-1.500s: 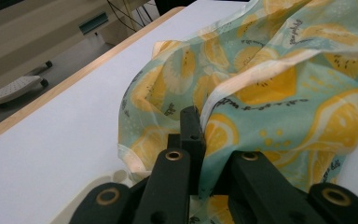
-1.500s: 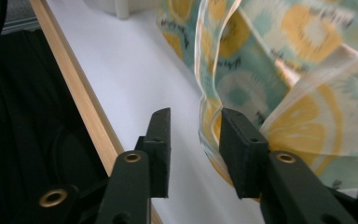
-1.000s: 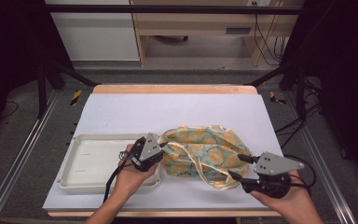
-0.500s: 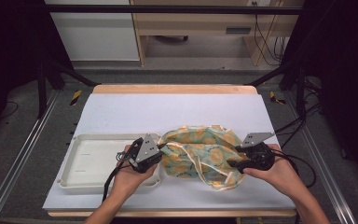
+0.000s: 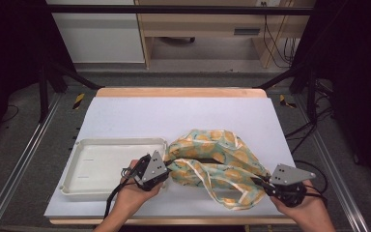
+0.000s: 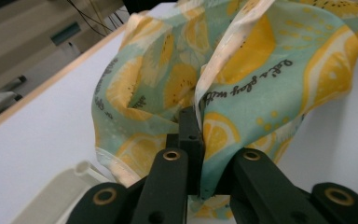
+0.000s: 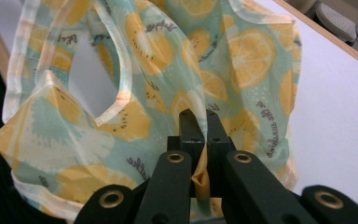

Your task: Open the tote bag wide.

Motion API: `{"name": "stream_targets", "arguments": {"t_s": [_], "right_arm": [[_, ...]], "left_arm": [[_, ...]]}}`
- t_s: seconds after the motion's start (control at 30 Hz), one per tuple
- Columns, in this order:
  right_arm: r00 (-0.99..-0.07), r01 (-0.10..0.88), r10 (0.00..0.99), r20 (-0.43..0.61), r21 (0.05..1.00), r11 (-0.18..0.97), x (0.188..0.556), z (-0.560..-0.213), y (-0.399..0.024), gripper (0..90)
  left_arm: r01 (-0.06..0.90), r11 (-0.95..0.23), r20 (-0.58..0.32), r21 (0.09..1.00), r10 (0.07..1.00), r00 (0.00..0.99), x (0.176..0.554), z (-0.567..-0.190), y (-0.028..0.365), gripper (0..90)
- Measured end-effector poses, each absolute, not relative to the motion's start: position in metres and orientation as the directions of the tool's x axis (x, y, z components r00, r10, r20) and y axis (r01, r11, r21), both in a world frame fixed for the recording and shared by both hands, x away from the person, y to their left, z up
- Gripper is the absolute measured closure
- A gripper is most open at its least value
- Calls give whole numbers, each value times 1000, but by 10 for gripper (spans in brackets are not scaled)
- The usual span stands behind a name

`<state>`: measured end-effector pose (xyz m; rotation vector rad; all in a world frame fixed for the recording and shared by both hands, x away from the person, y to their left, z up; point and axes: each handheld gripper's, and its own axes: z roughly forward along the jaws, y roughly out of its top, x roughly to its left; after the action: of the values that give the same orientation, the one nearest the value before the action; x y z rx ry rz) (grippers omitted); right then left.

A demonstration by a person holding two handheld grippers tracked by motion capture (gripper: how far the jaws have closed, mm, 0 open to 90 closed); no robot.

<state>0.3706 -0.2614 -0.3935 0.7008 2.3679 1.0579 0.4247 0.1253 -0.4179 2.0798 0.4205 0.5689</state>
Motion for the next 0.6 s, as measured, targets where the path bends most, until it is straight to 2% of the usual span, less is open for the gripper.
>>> {"name": "stream_targets", "arguments": {"t_s": [0.07, 0.17, 0.37, 0.53, 0.6], "right_arm": [[-771, 255, 604, -202, 770, 584, 367, -396, -259, 900], [-767, 262, 609, -203, 768, 584, 368, -400, -257, 900], [-754, 272, 620, -217, 756, 595, 376, -407, -252, 900], [-757, 270, 613, -225, 746, 608, 378, -411, -251, 900], [-760, 266, 609, -228, 746, 611, 377, -412, -250, 900]], "left_arm": [[103, -504, 197, 858, 507, 839, 423, -417, 129, 808], [124, -491, 163, 862, 500, 850, 418, -412, 134, 691], [97, -502, 176, 859, 469, 866, 404, -391, 141, 565], [91, -495, 169, 864, 456, 874, 399, -372, 148, 554], [74, -513, 193, 855, 448, 873, 401, -364, 147, 556]]}}
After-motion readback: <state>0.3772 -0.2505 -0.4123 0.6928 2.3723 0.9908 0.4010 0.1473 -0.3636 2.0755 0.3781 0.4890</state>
